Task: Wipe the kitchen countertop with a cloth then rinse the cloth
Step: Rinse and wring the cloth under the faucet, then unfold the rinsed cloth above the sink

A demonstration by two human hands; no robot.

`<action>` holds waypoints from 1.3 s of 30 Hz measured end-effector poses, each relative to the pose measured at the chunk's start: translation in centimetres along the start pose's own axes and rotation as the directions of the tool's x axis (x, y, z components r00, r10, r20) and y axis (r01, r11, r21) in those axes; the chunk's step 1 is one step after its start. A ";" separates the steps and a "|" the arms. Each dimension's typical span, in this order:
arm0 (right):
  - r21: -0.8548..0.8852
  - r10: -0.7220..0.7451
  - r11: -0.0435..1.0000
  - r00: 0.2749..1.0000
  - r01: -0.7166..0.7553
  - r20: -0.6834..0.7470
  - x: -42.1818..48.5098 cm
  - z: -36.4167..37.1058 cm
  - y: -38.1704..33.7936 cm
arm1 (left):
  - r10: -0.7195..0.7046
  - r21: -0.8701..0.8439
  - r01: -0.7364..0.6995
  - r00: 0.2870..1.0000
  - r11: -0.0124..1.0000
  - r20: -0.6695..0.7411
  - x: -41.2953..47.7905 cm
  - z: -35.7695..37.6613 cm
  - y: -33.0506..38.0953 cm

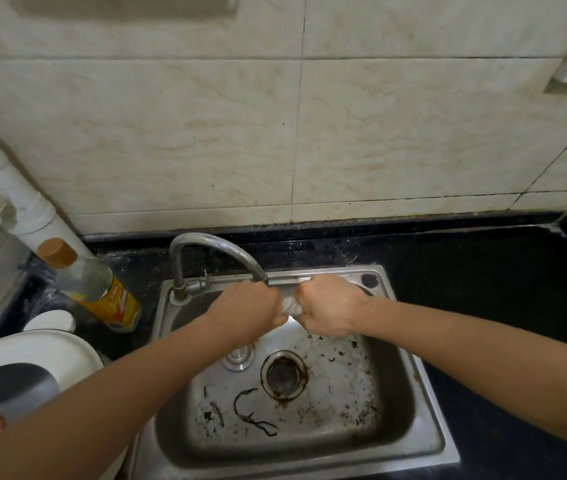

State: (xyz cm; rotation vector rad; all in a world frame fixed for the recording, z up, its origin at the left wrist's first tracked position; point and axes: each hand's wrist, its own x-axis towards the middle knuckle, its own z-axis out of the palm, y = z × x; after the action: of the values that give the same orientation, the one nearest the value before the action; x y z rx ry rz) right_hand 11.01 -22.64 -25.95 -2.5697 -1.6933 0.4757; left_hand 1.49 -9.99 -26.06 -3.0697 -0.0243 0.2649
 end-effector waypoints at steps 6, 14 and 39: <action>0.691 0.156 0.685 0.973 -0.230 0.169 0.1 2.3 -0.8 | 0.107 0.158 -0.105 0.994 0.982 -0.009 1.3 0.9 -0.9; 0.875 0.093 0.221 0.903 -0.430 0.420 -0.6 1.6 -0.5 | 0.088 0.174 -0.072 0.993 0.982 -0.083 2.4 0.6 -0.7; 0.990 0.188 0.141 0.982 0.003 -0.029 -1.5 -6.9 3.5 | -0.395 -0.909 0.091 0.880 -0.407 0.264 0.8 -6.6 -1.4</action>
State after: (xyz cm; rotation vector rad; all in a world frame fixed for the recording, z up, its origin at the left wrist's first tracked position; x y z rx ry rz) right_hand 15.44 -24.47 -19.64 -1.5339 -0.6012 0.9589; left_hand 3.41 -8.98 -19.66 -4.3143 -2.2605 -0.4644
